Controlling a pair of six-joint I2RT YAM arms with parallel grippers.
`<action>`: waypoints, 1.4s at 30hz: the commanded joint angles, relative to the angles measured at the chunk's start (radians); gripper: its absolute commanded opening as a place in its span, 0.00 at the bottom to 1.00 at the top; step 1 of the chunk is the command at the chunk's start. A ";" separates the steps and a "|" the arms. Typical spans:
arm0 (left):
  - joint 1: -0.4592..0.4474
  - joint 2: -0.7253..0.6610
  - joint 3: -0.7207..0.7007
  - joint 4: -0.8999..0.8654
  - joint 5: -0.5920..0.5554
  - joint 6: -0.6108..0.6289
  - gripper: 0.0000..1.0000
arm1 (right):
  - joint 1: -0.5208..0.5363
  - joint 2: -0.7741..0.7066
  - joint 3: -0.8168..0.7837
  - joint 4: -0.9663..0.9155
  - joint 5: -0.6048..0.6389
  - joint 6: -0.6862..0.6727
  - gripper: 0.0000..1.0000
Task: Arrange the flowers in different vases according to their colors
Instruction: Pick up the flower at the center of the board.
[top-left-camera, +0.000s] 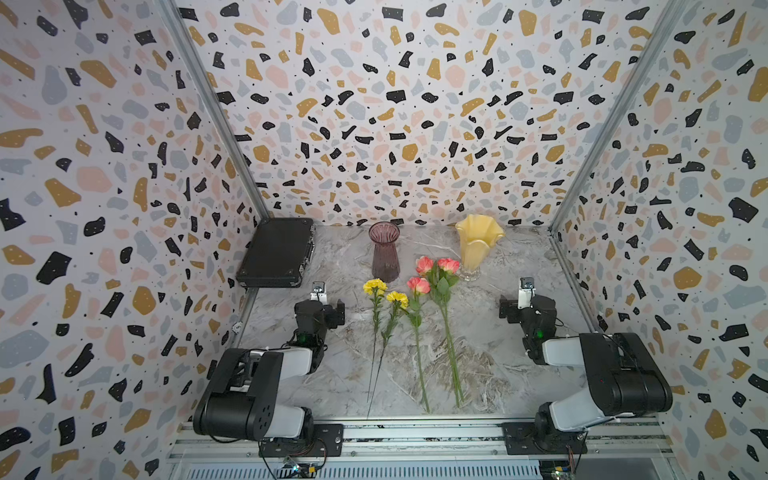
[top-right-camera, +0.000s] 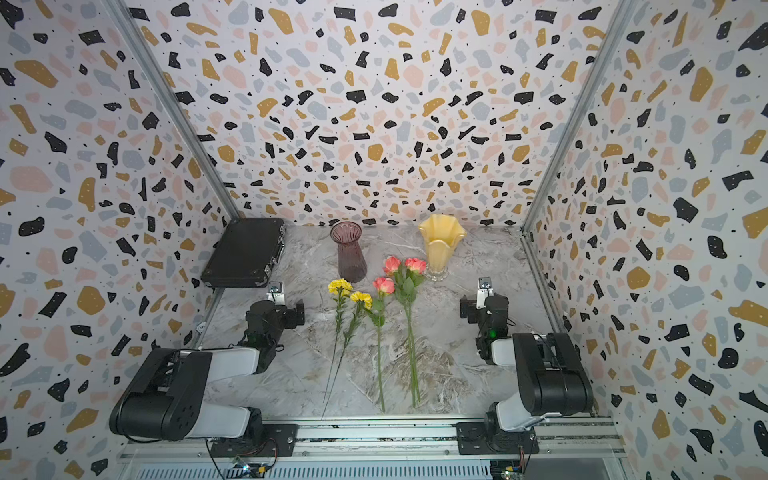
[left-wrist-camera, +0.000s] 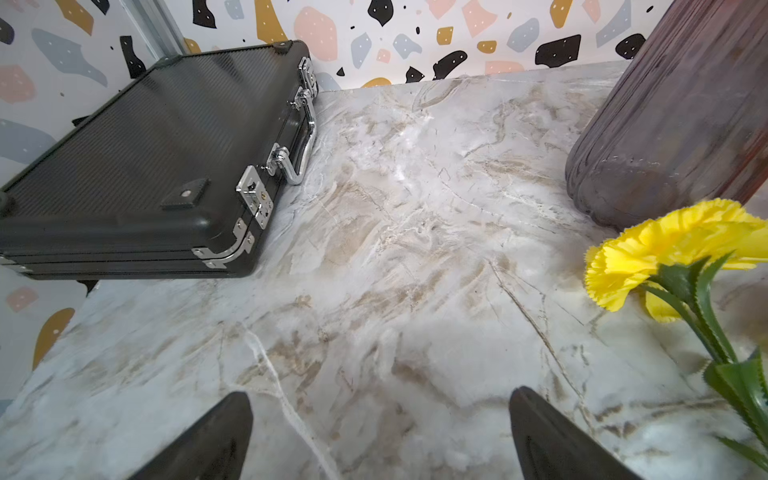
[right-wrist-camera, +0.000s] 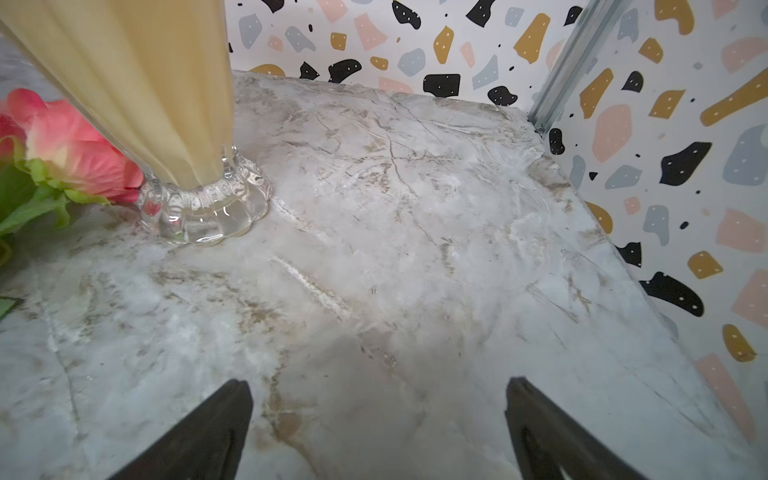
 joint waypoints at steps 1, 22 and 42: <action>0.004 0.001 0.023 0.036 0.002 0.008 1.00 | -0.003 -0.004 0.011 -0.008 0.009 0.005 1.00; -0.005 0.001 0.021 0.039 0.005 0.019 0.99 | -0.003 -0.003 0.011 -0.009 0.008 0.008 1.00; -0.168 -0.663 0.146 -0.550 0.182 -0.689 0.99 | 0.062 -0.323 0.494 -1.286 0.060 0.656 1.00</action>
